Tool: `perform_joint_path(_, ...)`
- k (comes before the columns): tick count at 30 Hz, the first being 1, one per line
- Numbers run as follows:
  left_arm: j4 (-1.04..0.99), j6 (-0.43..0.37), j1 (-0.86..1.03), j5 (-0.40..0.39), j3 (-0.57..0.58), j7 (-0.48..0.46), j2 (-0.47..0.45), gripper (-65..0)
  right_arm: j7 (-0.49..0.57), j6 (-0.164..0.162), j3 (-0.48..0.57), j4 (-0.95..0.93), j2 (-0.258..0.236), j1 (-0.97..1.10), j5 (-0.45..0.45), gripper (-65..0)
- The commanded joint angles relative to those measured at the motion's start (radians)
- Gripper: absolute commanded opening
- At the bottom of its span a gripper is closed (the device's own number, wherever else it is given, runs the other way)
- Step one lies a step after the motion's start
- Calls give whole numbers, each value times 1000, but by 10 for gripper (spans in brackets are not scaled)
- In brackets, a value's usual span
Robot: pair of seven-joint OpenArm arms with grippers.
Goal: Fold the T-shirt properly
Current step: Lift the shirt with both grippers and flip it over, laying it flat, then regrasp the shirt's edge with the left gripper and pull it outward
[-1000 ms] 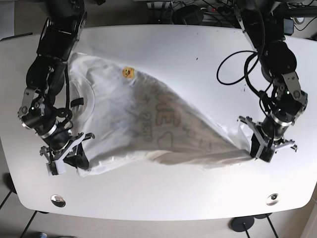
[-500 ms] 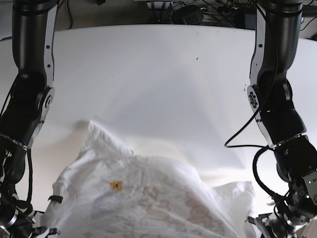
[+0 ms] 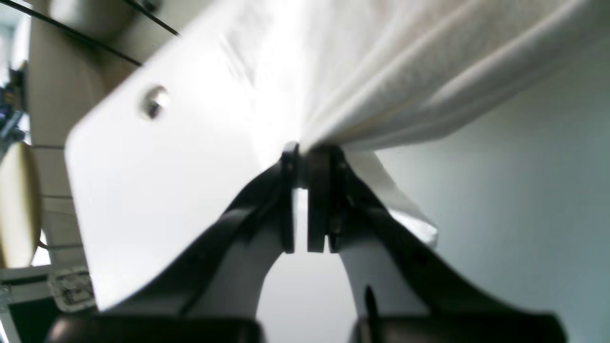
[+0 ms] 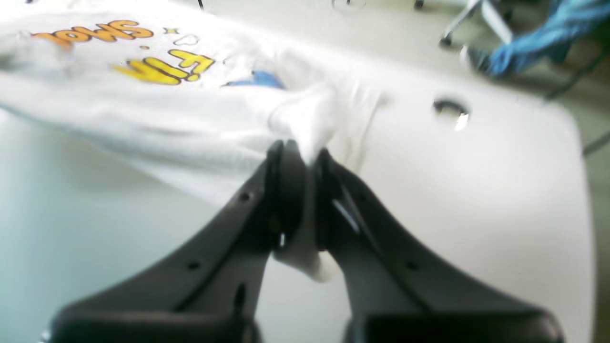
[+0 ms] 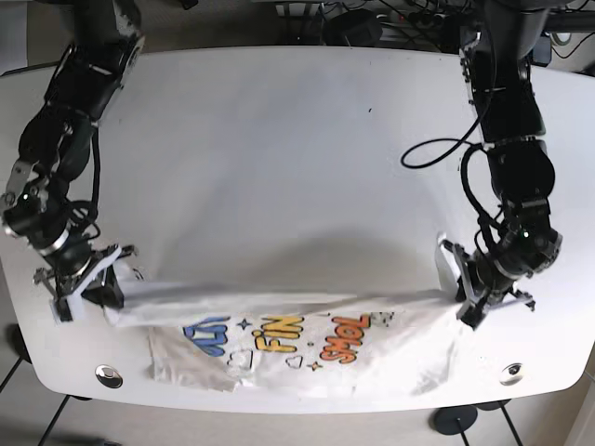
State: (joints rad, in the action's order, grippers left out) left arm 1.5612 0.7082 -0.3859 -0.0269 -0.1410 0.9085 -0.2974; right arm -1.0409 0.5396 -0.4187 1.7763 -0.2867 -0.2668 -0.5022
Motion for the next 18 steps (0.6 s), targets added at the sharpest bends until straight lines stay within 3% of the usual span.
perform_joint_path(1,94,-10,83,-3,-6,-18,-41,-650,27,7,-24,24,13,90,-8,-633)
perform_joint_path(4,195,-10,212,-3,-7,-18,-44,-650,60,44,-35,30,42,222,-8,-633)
perform_joint_path(11,344,-10,443,2,-10,-18,-41,-650,110,46,-65,127,76,403,-8,-633)
perform_joint_path(18,348,-10,433,-1,-81,-18,-36,-650,115,44,-67,107,76,423,1,-631)
